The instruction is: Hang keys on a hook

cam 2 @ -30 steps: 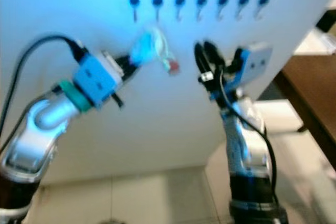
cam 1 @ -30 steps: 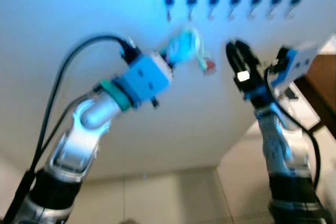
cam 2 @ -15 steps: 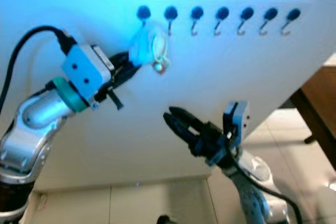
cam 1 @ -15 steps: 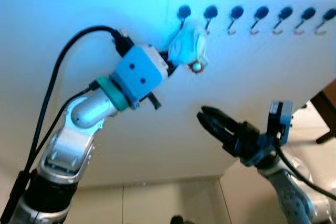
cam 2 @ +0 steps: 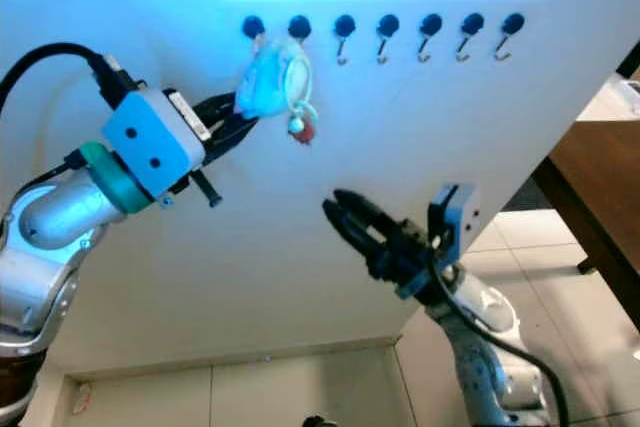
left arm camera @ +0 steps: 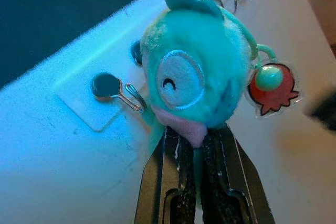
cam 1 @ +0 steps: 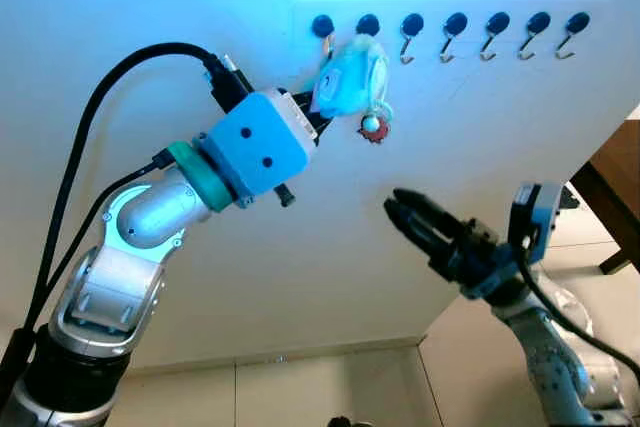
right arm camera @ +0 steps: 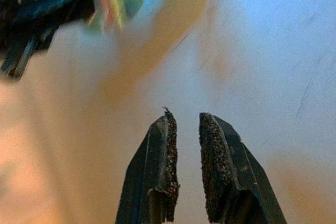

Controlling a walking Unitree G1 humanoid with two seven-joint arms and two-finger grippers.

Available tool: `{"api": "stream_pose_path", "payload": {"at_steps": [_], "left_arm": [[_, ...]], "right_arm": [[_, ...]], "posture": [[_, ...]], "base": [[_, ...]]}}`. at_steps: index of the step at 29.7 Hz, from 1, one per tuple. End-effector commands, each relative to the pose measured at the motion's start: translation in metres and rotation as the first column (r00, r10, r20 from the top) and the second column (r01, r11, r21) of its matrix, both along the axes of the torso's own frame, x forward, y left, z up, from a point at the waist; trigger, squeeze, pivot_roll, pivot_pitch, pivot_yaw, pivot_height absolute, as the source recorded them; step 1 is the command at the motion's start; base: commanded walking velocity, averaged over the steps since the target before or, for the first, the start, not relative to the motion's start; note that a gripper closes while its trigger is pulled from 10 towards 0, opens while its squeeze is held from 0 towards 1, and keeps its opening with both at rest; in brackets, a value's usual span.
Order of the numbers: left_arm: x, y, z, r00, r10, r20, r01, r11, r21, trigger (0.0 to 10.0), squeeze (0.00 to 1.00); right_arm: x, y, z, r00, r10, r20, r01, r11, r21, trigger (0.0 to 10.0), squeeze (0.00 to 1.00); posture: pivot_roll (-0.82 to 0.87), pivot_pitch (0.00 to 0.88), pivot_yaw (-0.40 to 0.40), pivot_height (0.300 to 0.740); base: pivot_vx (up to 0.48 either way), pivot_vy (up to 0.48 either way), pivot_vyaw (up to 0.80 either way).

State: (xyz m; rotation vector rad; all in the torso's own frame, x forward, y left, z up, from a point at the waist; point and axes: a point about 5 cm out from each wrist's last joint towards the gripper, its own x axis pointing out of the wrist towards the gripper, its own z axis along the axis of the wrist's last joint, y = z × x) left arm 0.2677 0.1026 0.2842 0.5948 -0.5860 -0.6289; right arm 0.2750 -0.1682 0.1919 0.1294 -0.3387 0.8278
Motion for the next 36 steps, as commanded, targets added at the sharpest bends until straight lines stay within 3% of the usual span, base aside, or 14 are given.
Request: {"api": "stream_pose_path", "payload": {"at_steps": [1,5,7,9,14,18,20,21,23,26,28,29,32,36], "left_arm": [[-0.003,0.008,0.002,0.999,0.05,0.014,-0.05,0.999,0.019,10.0,0.0],[-0.009,0.014,-0.003,0.997,0.07,-0.019,-0.069,0.997,0.037,10.0,0.0],[-0.015,0.019,-0.016,0.994,0.086,-0.063,-0.079,0.991,0.112,10.0,0.0],[-0.015,0.019,-0.016,0.994,0.086,-0.063,-0.079,0.991,0.112,10.0,0.0],[-0.014,0.032,-0.041,0.969,0.151,-0.195,-0.097,0.961,0.26,10.0,0.0],[-0.013,0.035,-0.046,0.96,0.175,-0.218,-0.109,0.952,0.285,10.0,0.0],[-0.007,0.044,-0.032,0.948,0.289,-0.134,-0.26,0.945,0.197,10.0,0.0],[-0.007,0.044,-0.032,0.948,0.289,-0.134,-0.26,0.945,0.197,10.0,0.0],[-0.006,0.053,-0.017,0.918,0.393,-0.046,-0.389,0.918,0.077,10.0,0.0],[-0.007,0.057,-0.01,0.896,0.445,-0.01,-0.444,0.895,0.025,10.0,0.0],[-0.014,0.073,0.004,0.797,0.595,0.099,-0.588,0.803,-0.095,10.0,0.0],[-0.014,0.073,0.004,0.797,0.595,0.099,-0.588,0.803,-0.095,10.0,0.0],[-0.022,0.079,0.011,0.735,0.651,0.187,-0.642,0.758,-0.115,10.0,0.0],[-0.031,0.078,0.013,0.699,0.663,0.267,-0.663,0.741,-0.103,10.0,0.0]], "right_arm": [[0.004,0.001,0.0,0.999,-0.031,0.005,0.032,0.999,-0.009,10.0,0.0],[0.009,0.006,0.005,0.999,-0.037,0.016,0.037,0.999,-0.002,10.0,0.0],[0.012,0.009,0.006,0.999,-0.044,0.015,0.044,0.999,0.001,10.0,0.0],[0.012,0.009,0.006,0.999,-0.044,0.015,0.044,0.999,0.001,10.0,0.0],[0.016,0.012,0.009,0.999,-0.047,0.026,0.047,0.999,-0.002,10.0,0.0],[0.017,0.011,0.011,0.998,-0.053,0.032,0.053,0.999,-0.001,10.0,0.0],[0.019,0.01,0.013,0.997,-0.065,0.039,0.065,0.998,0.0,10.0,0.0],[0.019,0.01,0.013,0.997,-0.065,0.039,0.065,0.998,0.0,10.0,0.0],[0.019,0.011,0.013,0.997,-0.069,0.039,0.069,0.998,0.001,10.0,0.0],[0.019,0.012,0.012,0.997,-0.068,0.038,0.068,0.998,0.001,10.0,0.0],[0.019,0.015,0.011,0.998,-0.062,0.033,0.062,0.998,0.003,10.0,0.0],[0.019,0.015,0.011,0.998,-0.062,0.033,0.062,0.998,0.003,10.0,0.0],[0.018,0.016,0.01,0.998,-0.059,0.031,0.059,0.998,0.002,10.0,0.0],[0.018,0.016,0.009,0.998,-0.06,0.028,0.06,0.998,0.0,10.0,0.0]], "posture": [[0.08,0.0,0.044,0.74],[0.09,0.0,0.045,0.74],[0.1,0.0,0.039,0.74],[0.1,0.0,0.039,0.74],[0.09,0.0,0.039,0.74],[0.08,0.0,0.039,0.74],[0.09,0.0,0.043,0.74],[0.09,0.0,0.043,0.74],[0.1,0.0,0.046,0.74],[0.1,0.0,0.047,0.74],[0.11,0.0,0.047,0.74],[0.11,0.0,0.047,0.74],[0.11,0.0,0.047,0.74],[0.11,0.0,0.048,0.74]], "base": [[0.0,0.0,0.0],[0.0,0.0,0.0],[0.0,0.0,0.0],[0.0,0.0,0.0],[0.0,0.0,0.0],[0.0,0.0,0.0],[0.0,0.0,0.0],[0.0,0.0,0.0],[0.0,0.0,0.0],[0.0,0.0,0.0],[0.0,0.0,0.0],[0.0,0.0,0.0],[0.0,0.0,0.0],[0.0,0.0,0.0]]}}
